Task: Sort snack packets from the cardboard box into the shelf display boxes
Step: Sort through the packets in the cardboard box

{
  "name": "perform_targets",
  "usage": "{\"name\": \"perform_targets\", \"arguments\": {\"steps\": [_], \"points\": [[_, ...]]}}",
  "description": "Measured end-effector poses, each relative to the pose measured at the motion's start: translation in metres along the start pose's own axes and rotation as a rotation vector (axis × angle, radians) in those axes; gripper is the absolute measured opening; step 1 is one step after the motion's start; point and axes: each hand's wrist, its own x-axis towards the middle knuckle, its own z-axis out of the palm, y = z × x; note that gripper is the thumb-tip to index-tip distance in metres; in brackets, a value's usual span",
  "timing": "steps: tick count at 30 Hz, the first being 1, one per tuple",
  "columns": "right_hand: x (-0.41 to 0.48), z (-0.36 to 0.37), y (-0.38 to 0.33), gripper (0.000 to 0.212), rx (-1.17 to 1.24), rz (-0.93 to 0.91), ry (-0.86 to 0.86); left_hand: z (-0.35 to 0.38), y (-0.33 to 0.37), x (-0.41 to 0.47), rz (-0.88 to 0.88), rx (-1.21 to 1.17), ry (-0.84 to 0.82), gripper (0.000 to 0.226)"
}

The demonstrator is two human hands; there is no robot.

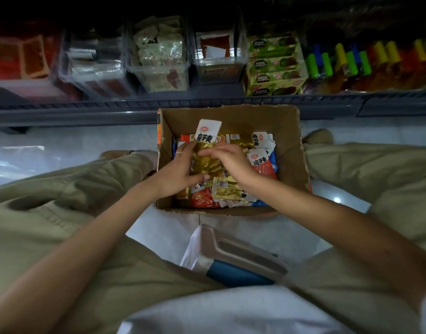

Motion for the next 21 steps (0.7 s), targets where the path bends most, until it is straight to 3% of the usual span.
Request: {"name": "perform_targets", "arguments": {"steps": [5, 8, 11, 14, 18, 21], "points": [[-0.009, -0.009, -0.013, 0.026, -0.124, -0.001, -0.241, -0.002, 0.016, 0.004, -0.006, -0.09, 0.001, 0.069], [0.007, -0.024, 0.0, 0.03, -0.227, 0.049, -0.232, -0.002, 0.019, 0.006, -0.064, -0.169, 0.005, 0.048], [0.023, -0.048, 0.046, 0.022, -0.651, 0.187, -0.27, 0.001, 0.014, 0.006, -0.108, -0.317, 0.066, 0.044], [0.019, -0.063, 0.091, 0.051, -0.96, 0.341, -0.443, 0.001, 0.007, 0.002, -0.103, -0.465, 0.157, 0.025], [0.015, -0.07, 0.129, 0.072, -1.176, 0.321, -0.385, -0.002, 0.0, 0.0, -0.127, -0.458, 0.224, 0.017], [0.018, -0.074, 0.143, 0.074, -1.201, 0.336, -0.293, -0.004, -0.003, 0.0, -0.149, -0.447, 0.258, 0.019]]}}
